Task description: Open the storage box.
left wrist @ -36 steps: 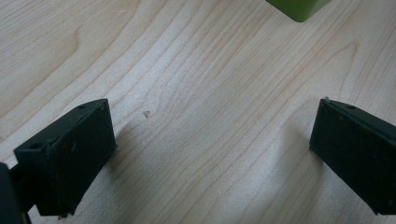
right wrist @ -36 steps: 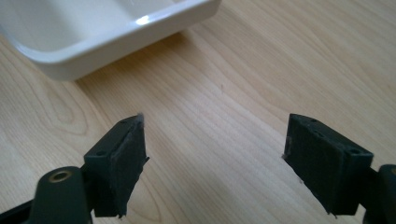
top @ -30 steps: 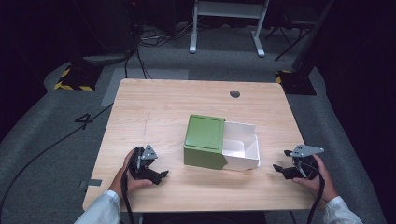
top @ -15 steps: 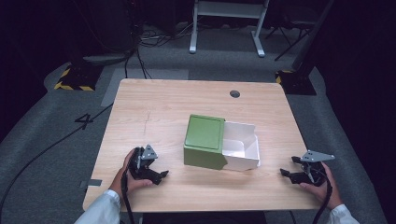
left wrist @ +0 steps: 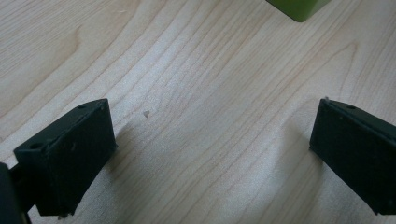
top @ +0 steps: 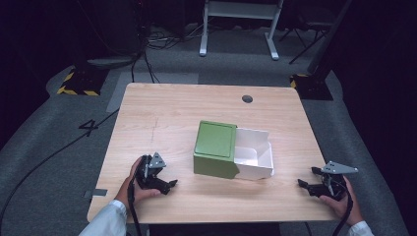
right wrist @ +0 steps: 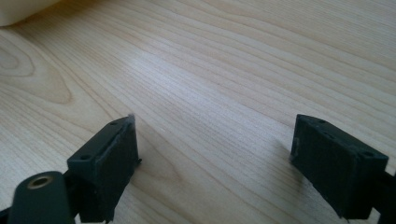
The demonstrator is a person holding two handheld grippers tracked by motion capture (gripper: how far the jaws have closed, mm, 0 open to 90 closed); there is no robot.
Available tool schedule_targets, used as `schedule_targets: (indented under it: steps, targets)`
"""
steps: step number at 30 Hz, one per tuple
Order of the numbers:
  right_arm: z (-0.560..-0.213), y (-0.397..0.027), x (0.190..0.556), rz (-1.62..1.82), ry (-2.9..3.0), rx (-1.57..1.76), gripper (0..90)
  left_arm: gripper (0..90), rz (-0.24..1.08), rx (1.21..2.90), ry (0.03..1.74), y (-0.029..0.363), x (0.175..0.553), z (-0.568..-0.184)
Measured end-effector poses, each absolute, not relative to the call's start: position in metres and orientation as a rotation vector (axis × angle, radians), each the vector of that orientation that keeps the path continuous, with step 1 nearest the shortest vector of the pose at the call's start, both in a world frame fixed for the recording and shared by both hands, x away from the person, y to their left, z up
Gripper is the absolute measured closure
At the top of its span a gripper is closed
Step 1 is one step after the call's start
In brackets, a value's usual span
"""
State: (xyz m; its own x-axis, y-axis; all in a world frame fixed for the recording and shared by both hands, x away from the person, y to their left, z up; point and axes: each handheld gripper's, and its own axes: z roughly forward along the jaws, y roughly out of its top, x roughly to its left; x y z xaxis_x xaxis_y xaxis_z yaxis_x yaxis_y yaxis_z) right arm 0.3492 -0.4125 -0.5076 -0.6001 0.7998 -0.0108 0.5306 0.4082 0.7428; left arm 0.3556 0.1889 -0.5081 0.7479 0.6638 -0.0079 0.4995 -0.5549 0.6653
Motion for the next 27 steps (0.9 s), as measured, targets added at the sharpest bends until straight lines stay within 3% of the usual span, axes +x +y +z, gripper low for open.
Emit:
schedule_targets:
  steps: [27]
  targets:
    - [-0.5077, -0.4118, 0.3495, 1.013, 2.294, 1.156, 15.1, 0.3, 0.321, 2.282, 0.859, 0.19, 0.3546, -0.5081]
